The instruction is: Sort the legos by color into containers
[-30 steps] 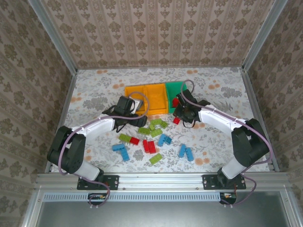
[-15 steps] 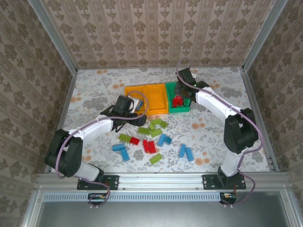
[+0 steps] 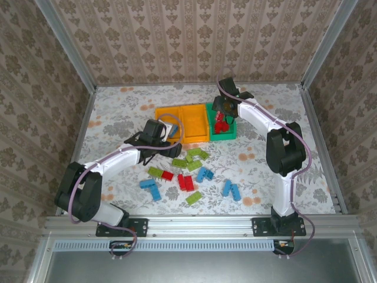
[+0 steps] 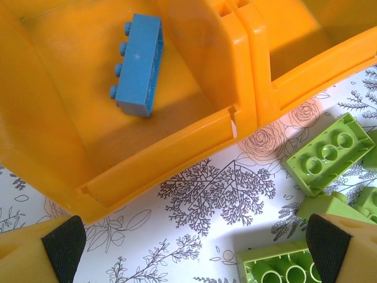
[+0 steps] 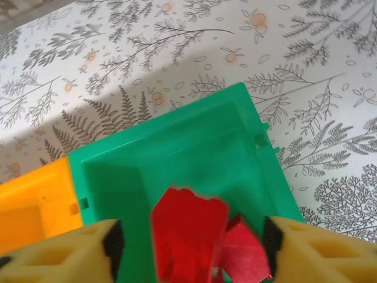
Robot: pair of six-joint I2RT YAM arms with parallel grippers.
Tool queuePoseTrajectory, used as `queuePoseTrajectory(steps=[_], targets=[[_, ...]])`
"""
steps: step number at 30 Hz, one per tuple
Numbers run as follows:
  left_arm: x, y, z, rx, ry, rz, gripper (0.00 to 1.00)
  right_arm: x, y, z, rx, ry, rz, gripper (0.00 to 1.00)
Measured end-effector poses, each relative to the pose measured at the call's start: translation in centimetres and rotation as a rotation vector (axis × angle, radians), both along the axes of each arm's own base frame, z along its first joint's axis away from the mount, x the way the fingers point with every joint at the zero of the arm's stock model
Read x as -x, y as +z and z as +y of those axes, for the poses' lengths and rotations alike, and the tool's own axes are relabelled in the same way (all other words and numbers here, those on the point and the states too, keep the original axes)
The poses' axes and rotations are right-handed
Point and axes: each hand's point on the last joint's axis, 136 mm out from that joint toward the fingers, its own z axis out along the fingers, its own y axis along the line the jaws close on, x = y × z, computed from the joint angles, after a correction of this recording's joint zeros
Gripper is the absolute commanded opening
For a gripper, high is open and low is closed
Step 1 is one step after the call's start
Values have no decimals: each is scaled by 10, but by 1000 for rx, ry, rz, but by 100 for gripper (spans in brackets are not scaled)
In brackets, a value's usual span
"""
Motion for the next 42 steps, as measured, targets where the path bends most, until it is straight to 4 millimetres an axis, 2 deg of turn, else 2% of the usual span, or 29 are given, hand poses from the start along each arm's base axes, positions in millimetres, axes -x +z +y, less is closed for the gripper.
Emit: queuePoseTrajectory(steps=[3, 5, 11, 14, 17, 19, 23, 26, 29, 35, 42], targets=[[0, 0, 0, 0, 0, 0, 100, 2, 2, 3, -7, 21, -2, 78], [0, 0, 0, 0, 1, 0, 100, 10, 2, 2, -8, 32, 4, 81], [0, 0, 0, 3, 4, 2, 100, 54, 18, -4, -17, 68, 15, 82], [0, -1, 0, 7, 8, 3, 100, 84, 22, -7, -23, 84, 32, 81], [0, -1, 0, 9, 10, 3, 100, 116, 6, -4, -54, 96, 92, 78], [0, 0, -1, 11, 11, 1, 100, 137, -14, 4, -67, 117, 149, 77], [0, 0, -1, 12, 10, 2, 100, 166, -41, 42, -59, 244, 222, 77], [0, 0, -1, 12, 10, 2, 100, 175, -53, 73, -35, 362, 240, 77], [0, -1, 0, 10, 12, 2, 100, 176, -63, 90, -2, 441, 254, 76], [0, -3, 4, 4, 30, 10, 100, 169, -76, 98, 52, 524, 267, 72], [0, -4, 19, 16, 83, 17, 100, 170, -88, 100, 123, 622, 279, 64]])
